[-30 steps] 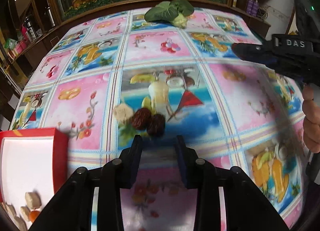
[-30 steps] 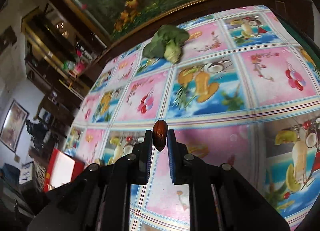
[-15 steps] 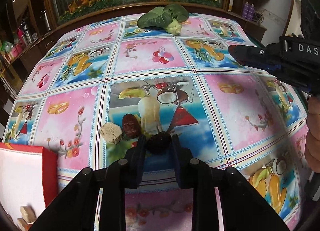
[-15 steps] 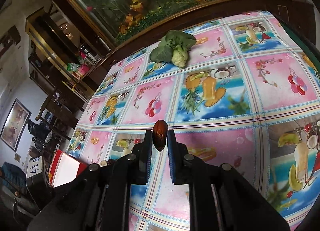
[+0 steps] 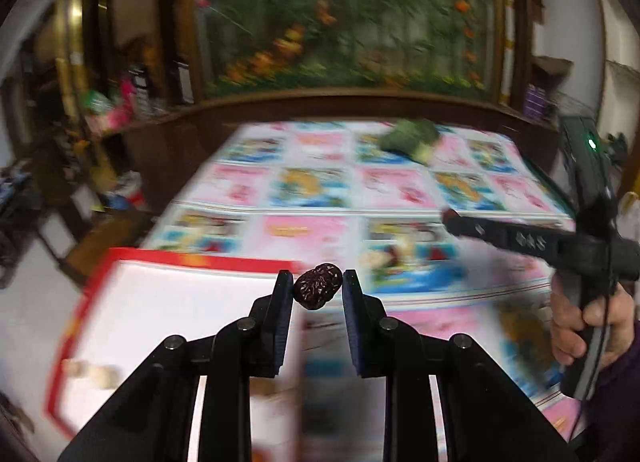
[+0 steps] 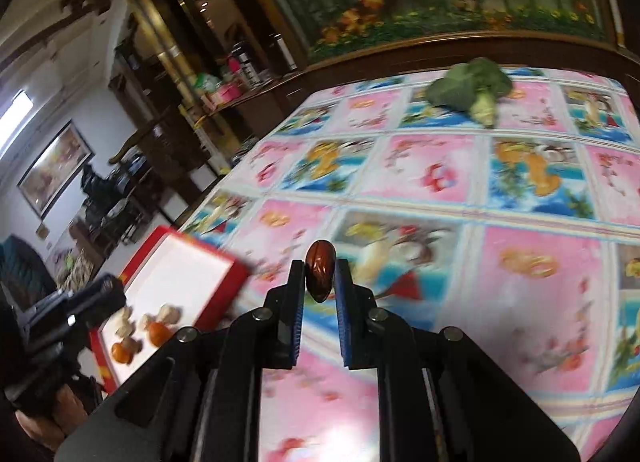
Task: Organize fruits
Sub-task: 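Carry both dates to the white tray and open both grippers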
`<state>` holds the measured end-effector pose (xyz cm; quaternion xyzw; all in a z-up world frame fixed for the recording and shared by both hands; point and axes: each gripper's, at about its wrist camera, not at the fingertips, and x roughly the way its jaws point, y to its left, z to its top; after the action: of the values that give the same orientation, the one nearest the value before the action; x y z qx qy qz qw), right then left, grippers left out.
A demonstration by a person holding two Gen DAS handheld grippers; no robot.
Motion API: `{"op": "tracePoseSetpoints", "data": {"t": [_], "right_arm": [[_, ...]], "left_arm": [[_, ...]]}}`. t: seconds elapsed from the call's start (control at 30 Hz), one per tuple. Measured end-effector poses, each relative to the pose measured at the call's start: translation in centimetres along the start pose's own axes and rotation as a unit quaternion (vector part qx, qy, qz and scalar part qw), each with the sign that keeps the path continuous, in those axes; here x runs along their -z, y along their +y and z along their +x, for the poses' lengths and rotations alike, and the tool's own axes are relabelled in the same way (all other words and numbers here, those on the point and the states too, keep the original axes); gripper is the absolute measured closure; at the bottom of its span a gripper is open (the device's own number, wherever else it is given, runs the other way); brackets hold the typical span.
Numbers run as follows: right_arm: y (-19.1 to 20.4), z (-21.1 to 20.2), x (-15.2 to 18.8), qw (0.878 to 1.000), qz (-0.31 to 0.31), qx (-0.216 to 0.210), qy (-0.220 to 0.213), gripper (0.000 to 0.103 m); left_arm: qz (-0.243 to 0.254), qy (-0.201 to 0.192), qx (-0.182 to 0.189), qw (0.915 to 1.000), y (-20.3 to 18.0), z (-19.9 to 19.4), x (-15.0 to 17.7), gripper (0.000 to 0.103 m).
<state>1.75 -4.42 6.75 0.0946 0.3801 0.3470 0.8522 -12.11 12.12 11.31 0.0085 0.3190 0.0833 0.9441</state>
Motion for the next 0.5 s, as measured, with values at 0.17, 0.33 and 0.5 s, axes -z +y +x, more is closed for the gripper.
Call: {"op": "tracePoseSetpoints", "data": {"t": [0.17,0.33,0.5], "right_arm": [[9.0,2.7,2.5,0.998,-0.026,-0.064,0.013,0.086],[16.4,7.1,5.1,0.993,-0.070,-0.075,0.061,0.086],[19.7,10.2,6.6,0.990,-0.093,-0.050,0.099,0.086]], "left_arm": [[-0.050,-0.003,-0.056,0.9972,6.7,-1.3,1.7,0.079],[-0.080,0.003,-0.108,0.9910,12.1,-1.1,4.1,0.079],[-0.101,0.021,-0.139,0.9849,15.5,0.3,6.3,0.079]]}}
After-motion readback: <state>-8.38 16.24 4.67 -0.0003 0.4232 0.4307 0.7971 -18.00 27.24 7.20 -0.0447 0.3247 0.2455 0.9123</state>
